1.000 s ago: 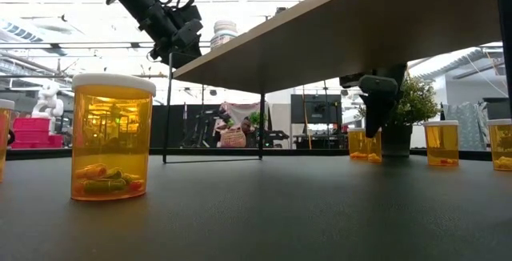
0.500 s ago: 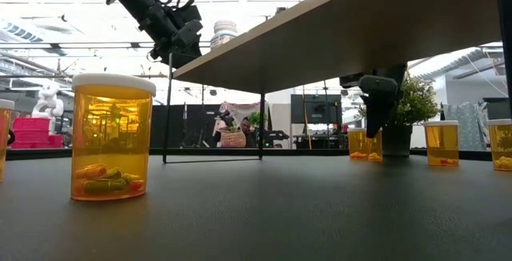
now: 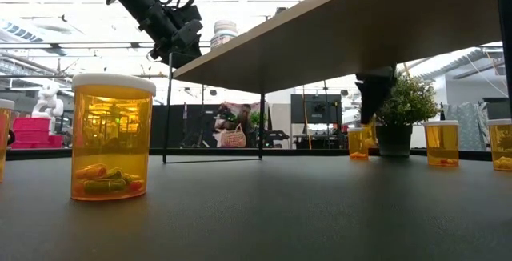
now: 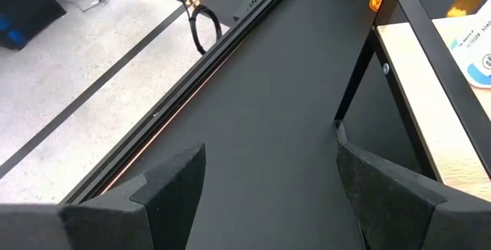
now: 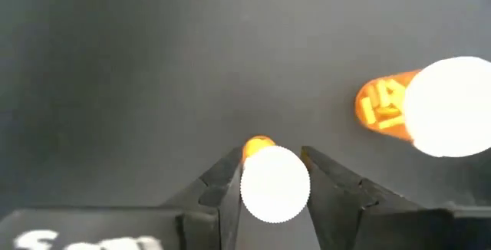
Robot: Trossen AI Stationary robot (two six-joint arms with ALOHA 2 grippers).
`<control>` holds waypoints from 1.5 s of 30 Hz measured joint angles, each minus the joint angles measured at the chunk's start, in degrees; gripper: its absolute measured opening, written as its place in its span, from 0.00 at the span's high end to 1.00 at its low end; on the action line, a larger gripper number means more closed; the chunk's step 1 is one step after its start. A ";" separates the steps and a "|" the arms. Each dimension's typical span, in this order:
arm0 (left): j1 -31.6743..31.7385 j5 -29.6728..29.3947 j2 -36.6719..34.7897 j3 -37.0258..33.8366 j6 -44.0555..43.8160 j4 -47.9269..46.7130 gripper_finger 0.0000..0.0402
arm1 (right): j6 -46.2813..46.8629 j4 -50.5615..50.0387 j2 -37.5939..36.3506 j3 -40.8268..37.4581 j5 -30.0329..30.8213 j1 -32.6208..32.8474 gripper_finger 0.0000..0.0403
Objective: Pick and place medicine bottles onto shelf by color
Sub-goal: Put the small orange pill bottle on the shelf
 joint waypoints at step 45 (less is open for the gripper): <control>-1.55 0.00 0.00 0.00 -0.59 0.06 0.26 | -3.48 -7.28 2.89 33.63 8.58 19.47 0.71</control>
